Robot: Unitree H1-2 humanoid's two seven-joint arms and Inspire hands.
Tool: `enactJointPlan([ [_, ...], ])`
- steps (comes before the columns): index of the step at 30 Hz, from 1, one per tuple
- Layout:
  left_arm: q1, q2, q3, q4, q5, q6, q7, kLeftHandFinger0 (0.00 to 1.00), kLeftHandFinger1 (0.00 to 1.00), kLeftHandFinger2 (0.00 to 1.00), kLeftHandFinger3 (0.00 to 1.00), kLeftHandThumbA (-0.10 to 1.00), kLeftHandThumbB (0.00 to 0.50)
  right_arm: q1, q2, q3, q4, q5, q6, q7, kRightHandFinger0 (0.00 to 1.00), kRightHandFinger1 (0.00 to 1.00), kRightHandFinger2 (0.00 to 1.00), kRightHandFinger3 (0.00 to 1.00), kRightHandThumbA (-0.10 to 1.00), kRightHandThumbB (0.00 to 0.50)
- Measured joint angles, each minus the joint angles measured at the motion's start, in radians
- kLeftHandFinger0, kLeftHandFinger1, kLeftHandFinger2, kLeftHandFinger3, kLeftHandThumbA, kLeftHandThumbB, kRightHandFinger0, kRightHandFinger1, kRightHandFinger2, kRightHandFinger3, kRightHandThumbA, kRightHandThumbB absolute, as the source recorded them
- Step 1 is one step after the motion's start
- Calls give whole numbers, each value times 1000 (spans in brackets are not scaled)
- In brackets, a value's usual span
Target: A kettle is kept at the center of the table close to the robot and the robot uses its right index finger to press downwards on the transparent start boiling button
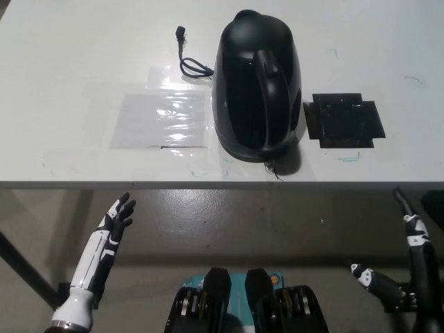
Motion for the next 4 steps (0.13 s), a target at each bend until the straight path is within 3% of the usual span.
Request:
enactJointPlan([
  [4, 1, 0, 2, 0, 1, 0, 0, 1000, 1000, 1000, 1000, 1000, 179, -11, 13, -15, -1, 10, -1, 22, 1000, 1000, 1000, 1000, 1000, 247],
])
